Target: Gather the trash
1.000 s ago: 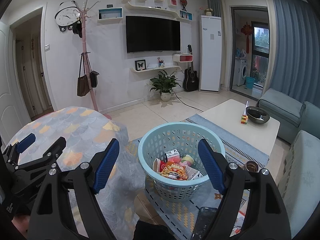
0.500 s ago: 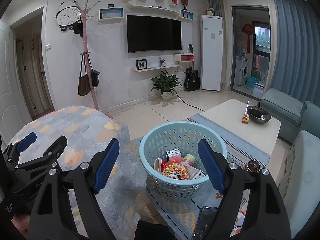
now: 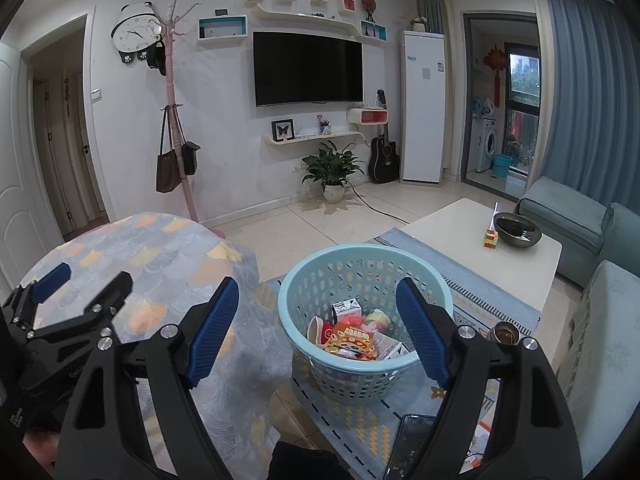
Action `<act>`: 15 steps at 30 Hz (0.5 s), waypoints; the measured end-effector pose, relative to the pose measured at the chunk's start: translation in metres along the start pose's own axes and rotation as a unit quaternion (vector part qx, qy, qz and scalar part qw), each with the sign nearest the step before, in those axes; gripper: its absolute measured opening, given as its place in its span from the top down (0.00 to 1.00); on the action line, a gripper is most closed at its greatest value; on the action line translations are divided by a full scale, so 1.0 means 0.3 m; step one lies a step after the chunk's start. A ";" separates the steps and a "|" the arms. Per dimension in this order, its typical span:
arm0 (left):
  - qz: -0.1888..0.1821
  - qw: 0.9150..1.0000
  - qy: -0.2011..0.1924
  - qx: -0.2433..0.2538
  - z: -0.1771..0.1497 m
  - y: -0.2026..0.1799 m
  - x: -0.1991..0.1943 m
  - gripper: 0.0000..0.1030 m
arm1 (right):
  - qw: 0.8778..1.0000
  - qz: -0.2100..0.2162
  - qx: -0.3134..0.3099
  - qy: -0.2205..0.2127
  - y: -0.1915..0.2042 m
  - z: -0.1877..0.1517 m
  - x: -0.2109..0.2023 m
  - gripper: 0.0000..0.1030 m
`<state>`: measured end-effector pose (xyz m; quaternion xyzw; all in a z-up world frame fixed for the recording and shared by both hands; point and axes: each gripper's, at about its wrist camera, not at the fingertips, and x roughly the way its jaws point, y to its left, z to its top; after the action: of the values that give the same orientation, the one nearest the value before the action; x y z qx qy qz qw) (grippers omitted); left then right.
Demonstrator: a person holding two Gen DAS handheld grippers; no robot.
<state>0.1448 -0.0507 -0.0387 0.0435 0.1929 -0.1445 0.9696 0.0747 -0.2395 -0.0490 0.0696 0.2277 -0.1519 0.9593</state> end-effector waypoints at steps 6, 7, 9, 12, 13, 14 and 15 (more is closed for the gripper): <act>-0.005 1.000 0.002 0.005 -0.001 -0.001 -0.001 0.07 | 1.000 -0.005 0.004 -0.001 -0.012 0.002 0.005 0.25; -0.007 1.000 0.002 0.007 -0.002 -0.003 -0.002 0.07 | 1.000 -0.006 0.004 0.000 -0.012 0.002 0.009 0.25; -0.008 1.000 0.001 0.013 -0.003 -0.010 -0.005 0.07 | 1.000 -0.007 0.004 0.003 -0.012 -0.001 0.017 0.25; -0.008 1.000 -0.012 0.021 -0.004 -0.021 -0.018 0.07 | 1.000 -0.009 0.002 0.005 -0.008 -0.005 0.023 0.25; -0.011 1.000 -0.017 0.022 -0.005 -0.023 -0.022 0.07 | 1.000 -0.009 0.001 0.005 -0.007 -0.004 0.024 0.25; -0.009 0.999 -0.019 0.025 -0.005 -0.024 -0.022 0.07 | 1.000 -0.010 0.000 0.005 -0.005 -0.004 0.026 0.25; -0.003 0.999 -0.025 0.030 -0.006 -0.027 -0.026 0.07 | 1.000 -0.011 -0.001 0.005 -0.003 -0.004 0.027 0.25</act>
<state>0.1349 -0.0562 -0.0375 0.0684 0.1640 -0.1543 0.9719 0.0808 -0.2423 -0.0537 0.0670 0.2332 -0.1623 0.9564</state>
